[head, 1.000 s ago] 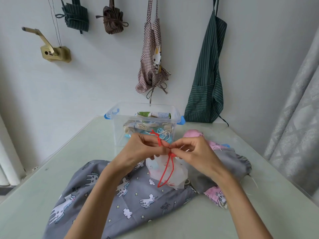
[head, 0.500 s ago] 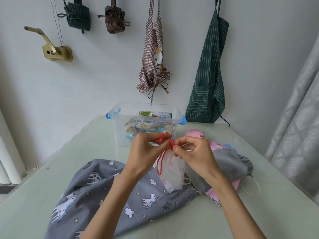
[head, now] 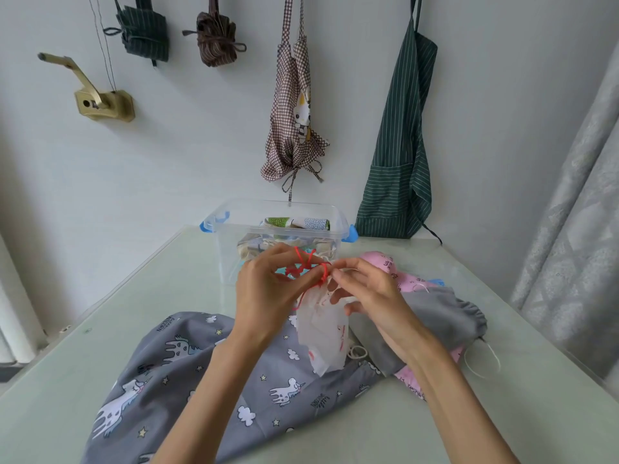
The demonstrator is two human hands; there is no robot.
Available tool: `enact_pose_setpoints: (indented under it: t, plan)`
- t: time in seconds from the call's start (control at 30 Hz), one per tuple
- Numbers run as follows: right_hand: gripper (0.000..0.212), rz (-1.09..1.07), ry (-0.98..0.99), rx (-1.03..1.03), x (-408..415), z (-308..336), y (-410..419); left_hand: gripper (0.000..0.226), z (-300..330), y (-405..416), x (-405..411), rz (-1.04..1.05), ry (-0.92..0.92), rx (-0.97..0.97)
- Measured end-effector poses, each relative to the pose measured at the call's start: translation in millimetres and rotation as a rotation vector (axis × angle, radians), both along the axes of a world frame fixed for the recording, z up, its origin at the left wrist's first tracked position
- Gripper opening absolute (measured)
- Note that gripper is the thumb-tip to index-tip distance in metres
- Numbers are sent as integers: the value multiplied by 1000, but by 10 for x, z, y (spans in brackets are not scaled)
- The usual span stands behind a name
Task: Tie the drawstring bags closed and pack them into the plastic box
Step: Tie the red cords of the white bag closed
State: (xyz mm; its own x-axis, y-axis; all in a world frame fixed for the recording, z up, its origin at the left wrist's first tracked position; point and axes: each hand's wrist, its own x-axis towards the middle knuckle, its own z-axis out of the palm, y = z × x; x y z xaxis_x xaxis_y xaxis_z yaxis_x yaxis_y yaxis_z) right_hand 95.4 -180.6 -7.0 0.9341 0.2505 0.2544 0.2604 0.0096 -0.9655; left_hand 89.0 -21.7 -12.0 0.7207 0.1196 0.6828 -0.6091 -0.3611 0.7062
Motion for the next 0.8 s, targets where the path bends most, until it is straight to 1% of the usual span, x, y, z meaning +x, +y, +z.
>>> enact_pose_setpoints:
  t: [0.07,0.13,0.3,0.4,0.47,0.57,0.67,0.8]
  plan:
    - [17,48,-8,-24,7,-21,1,9,-8,10,-1,-2,8,12]
    - [20,44,-32,-43,18,-40,-13,6,-24,22,8,-15,29,19]
    - [8,-35,-121,-60,23,-41,-25,5,-32,35,28,-103,52,1]
    - [3,-109,-244,-91,18,-23,9,10,-37,55,48,-200,103,-69]
    - [3,-133,-287,-121,14,-4,22,12,-44,70,56,-239,107,-85]
    - [8,-90,-261,-130,7,21,1,9,-59,75,56,-231,82,-67]
    - [13,-86,-281,-164,4,34,-24,9,-63,58,49,-233,82,-67]
    - [6,-318,-415,-218,16,48,-79,6,-39,87,50,-147,89,-101]
